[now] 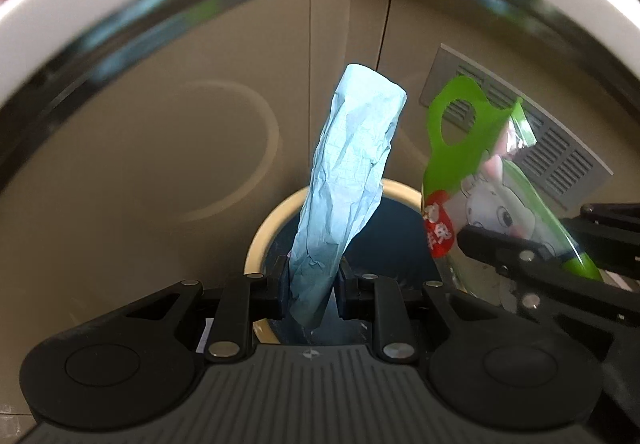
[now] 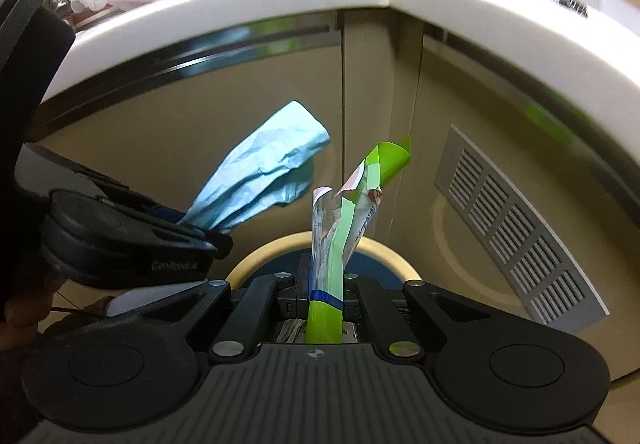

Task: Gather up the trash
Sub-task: 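Lower the blue glove and green bag into the bin opening with both grippers, then open both grippers to drop the glove and bag into the bin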

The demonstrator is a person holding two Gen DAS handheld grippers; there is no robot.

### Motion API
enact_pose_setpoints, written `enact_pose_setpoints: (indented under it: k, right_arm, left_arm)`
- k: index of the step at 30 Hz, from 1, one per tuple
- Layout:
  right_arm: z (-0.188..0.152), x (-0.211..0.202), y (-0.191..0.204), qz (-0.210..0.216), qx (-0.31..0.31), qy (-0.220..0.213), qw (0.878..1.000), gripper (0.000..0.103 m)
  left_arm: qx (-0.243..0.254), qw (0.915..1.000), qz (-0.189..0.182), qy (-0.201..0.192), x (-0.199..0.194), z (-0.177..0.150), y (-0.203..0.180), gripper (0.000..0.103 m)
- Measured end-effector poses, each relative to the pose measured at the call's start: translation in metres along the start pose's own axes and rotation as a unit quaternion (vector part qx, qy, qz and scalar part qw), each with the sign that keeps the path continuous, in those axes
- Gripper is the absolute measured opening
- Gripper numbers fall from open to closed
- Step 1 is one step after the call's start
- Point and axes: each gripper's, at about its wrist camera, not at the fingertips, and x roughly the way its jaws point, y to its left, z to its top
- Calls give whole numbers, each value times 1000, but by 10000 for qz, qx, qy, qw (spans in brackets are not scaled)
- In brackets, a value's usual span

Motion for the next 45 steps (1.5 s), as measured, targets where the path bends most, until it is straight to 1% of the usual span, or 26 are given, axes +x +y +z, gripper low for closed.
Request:
enact_pose_setpoints:
  k: [9, 10, 15, 17, 21, 25, 34, 41, 42, 44, 45]
  right_arm:
    - [1, 37, -9, -77, 149, 298, 9994, 3]
    - [0, 41, -9, -74, 155, 342, 9993, 3]
    - [-4, 55, -12, -82, 189, 510, 9985, 3]
    - [-3, 62, -14, -90, 194, 554, 9982, 3]
    - [-5, 70, -16, -137, 204, 642, 9976, 3]
    - [-7, 77, -17, -192, 225, 747, 9968, 3]
    - [-12, 89, -13, -266, 224, 943, 9949, 3]
    - [-8, 103, -11, -323, 236, 1121, 9929, 4]
    - [-8, 105, -11, -341, 249, 1158, 9924, 4]
    - [-4, 109, -10, -362, 277, 1238, 9913, 5]
    - [-3, 111, -10, -378, 289, 1280, 9906, 6]
  left_arm:
    - [119, 9994, 28, 337, 29, 4, -5, 24]
    - [139, 9992, 44, 369, 34, 11, -6, 24]
    - [152, 9985, 89, 526, 45, 13, -6, 24]
    - [155, 9982, 99, 573, 47, 10, -6, 24]
    - [194, 9977, 116, 644, 50, 12, -8, 24]
    - [217, 9970, 151, 723, 57, 18, -18, 24]
    - [268, 9957, 224, 862, 70, 32, -20, 24]
    - [360, 9941, 263, 990, 80, 39, -28, 25]
    - [386, 9937, 276, 1012, 81, 41, -28, 29]
    - [432, 9930, 303, 1058, 83, 41, -30, 48]
    - [453, 9928, 314, 1061, 82, 42, -31, 70]
